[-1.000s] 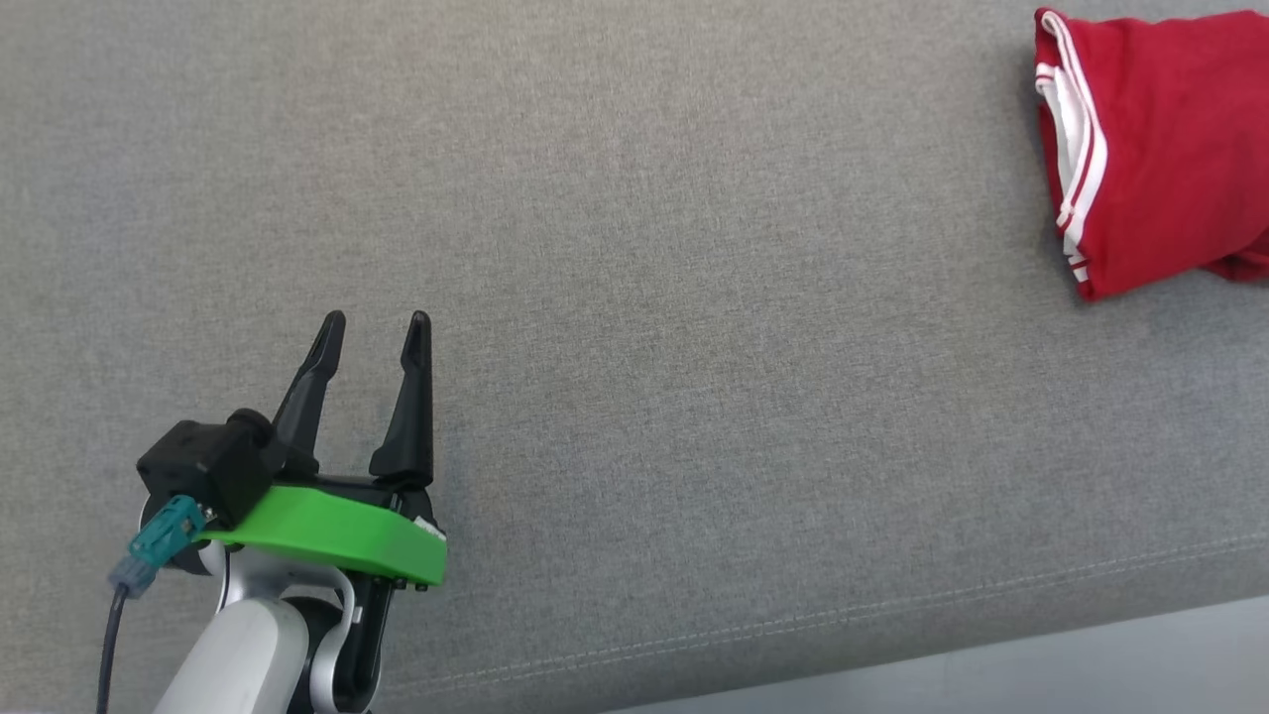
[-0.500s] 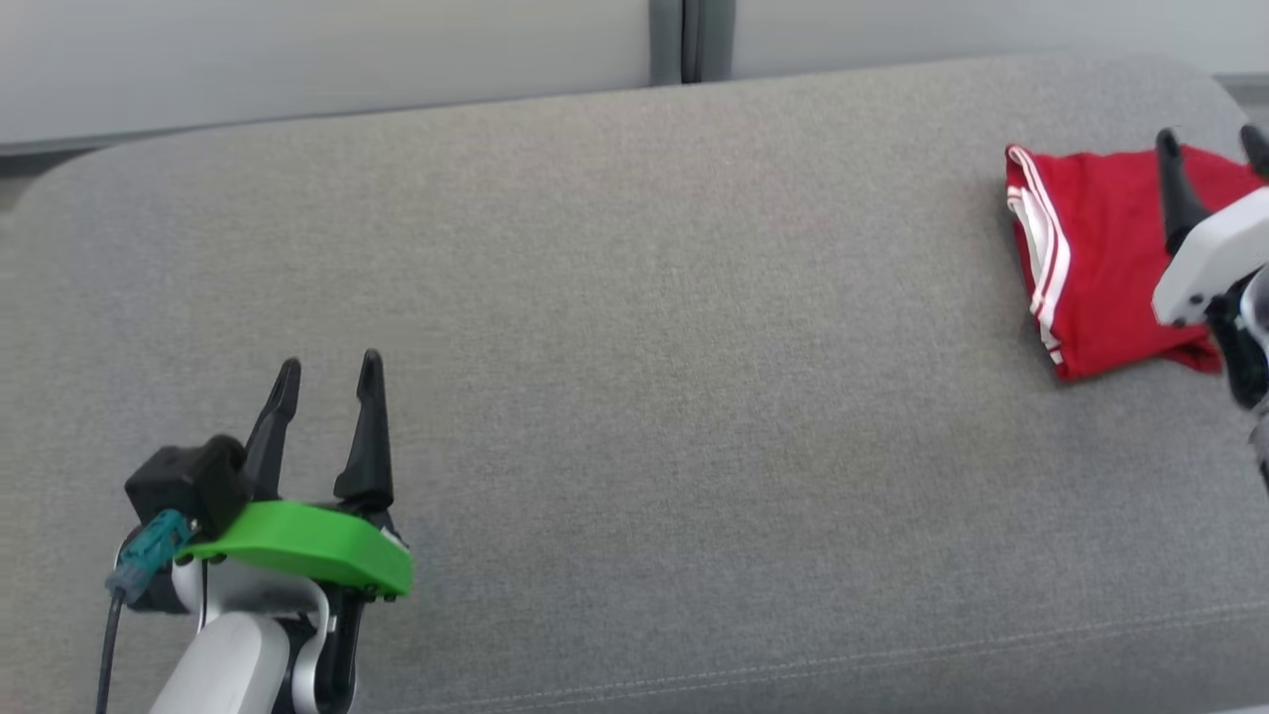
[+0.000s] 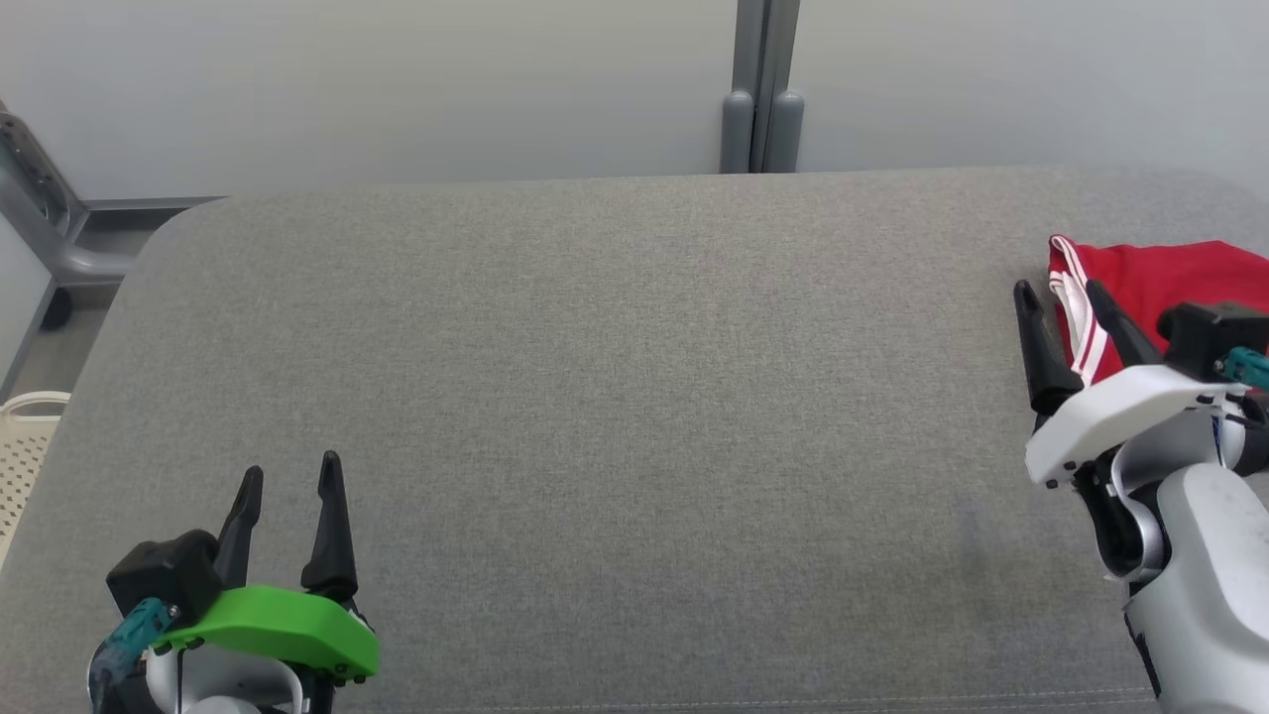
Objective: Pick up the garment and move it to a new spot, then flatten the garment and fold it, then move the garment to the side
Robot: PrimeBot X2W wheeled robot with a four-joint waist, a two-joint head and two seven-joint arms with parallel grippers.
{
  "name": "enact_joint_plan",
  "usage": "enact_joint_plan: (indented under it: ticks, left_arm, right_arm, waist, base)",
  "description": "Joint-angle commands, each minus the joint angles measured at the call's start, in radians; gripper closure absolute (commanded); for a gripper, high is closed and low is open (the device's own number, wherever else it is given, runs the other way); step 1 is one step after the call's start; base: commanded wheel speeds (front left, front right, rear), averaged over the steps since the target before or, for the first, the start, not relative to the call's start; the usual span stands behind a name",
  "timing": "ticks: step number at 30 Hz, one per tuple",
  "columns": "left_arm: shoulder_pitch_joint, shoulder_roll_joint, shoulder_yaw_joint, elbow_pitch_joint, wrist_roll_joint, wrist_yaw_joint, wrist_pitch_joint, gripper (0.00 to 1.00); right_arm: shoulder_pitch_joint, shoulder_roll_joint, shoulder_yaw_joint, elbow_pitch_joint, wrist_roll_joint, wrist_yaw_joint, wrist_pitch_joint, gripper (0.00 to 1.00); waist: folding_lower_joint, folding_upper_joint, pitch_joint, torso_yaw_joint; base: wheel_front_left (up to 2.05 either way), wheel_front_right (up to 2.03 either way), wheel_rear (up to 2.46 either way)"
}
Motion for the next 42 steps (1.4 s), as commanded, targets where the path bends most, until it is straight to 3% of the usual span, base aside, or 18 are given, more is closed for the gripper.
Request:
enact_joint_plan:
  ticks: [1,10,15,23,42]
  left_arm:
    - [0.023,0.007,0.003,-0.001,0.003,0.006,-0.012,0.0]
    - [0.06,0.0,-0.009,0.001,0.021,0.014,-0.044,0.0]
    - [0.074,-0.003,-0.027,0.006,0.036,0.019,-0.055,0.0]
    - [0.093,0.0,-0.04,0.015,0.048,0.021,-0.062,0.0]
    - [0.125,0.005,-0.053,-0.015,0.055,0.044,-0.065,0.0]
  right_arm:
    - [0.052,0.02,-0.021,-0.05,-0.031,-0.001,0.007,0.0]
    - [0.252,0.163,-0.072,-0.257,-0.153,-0.001,0.05,0.0]
    - [0.341,0.205,-0.07,-0.322,-0.187,-0.001,0.046,0.0]
    - [0.41,0.218,-0.066,-0.362,-0.166,-0.001,0.035,0.0]
    - [0.441,0.218,-0.029,-0.328,-0.121,-0.001,-0.01,0.0]
  waist:
    - [0.0001,0.0,-0.01,0.012]
    - [0.0001,0.0,-0.014,0.015]
    - [0.0001,0.0,-0.02,0.018]
    - [0.0001,0.0,-0.031,0.019]
    - [0.0001,0.0,-0.05,0.017]
  base:
    - [0.0,0.0,0.0]
    - [0.0,0.0,0.0]
    - [0.0,0.0,0.0]
    - [0.0,0.0,0.0]
    - [0.0,0.0,0.0]
